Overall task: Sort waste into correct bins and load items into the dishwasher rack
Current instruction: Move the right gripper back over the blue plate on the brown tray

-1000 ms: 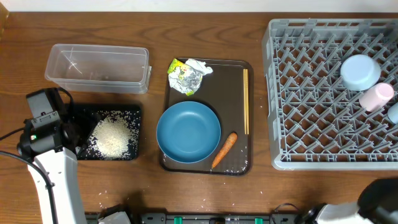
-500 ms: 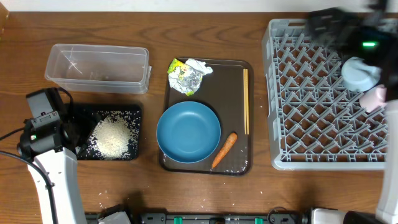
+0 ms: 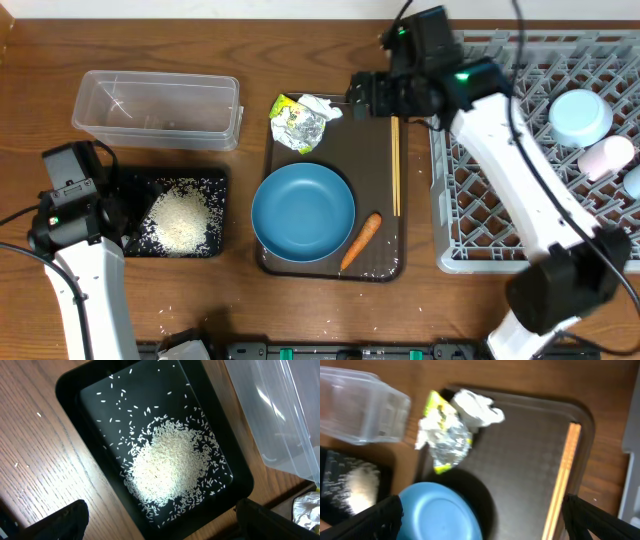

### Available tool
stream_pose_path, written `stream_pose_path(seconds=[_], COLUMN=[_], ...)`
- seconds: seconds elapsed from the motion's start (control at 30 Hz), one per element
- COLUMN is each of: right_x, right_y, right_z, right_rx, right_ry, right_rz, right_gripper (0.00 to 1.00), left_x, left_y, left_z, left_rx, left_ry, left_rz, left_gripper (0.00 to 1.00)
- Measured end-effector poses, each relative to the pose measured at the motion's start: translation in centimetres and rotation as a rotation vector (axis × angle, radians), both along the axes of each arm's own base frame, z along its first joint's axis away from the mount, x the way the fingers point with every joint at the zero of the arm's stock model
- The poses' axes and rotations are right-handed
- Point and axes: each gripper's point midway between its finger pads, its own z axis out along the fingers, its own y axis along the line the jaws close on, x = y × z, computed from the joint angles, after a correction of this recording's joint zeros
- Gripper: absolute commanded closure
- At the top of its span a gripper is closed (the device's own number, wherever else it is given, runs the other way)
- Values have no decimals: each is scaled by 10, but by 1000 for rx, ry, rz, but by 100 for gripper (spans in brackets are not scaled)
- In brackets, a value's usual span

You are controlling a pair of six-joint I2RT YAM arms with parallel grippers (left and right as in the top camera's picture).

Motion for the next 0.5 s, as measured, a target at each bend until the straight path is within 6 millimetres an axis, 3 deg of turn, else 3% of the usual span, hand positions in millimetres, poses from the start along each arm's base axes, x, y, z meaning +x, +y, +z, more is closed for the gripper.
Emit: stream_pose_path(seconds=[0.2, 0.5], right_x=[0, -38], right_y=[-1, 60], right_z=[-5, 9], right_rx=[3, 180], right_ry=[17, 60], right_rz=[1, 259], right_gripper=[1, 4], left_x=[0, 0], left_y=[0, 0], left_z=[0, 0], left_rx=[0, 0], left_ry=[0, 0], left_rz=[0, 0], left_gripper=[4, 4])
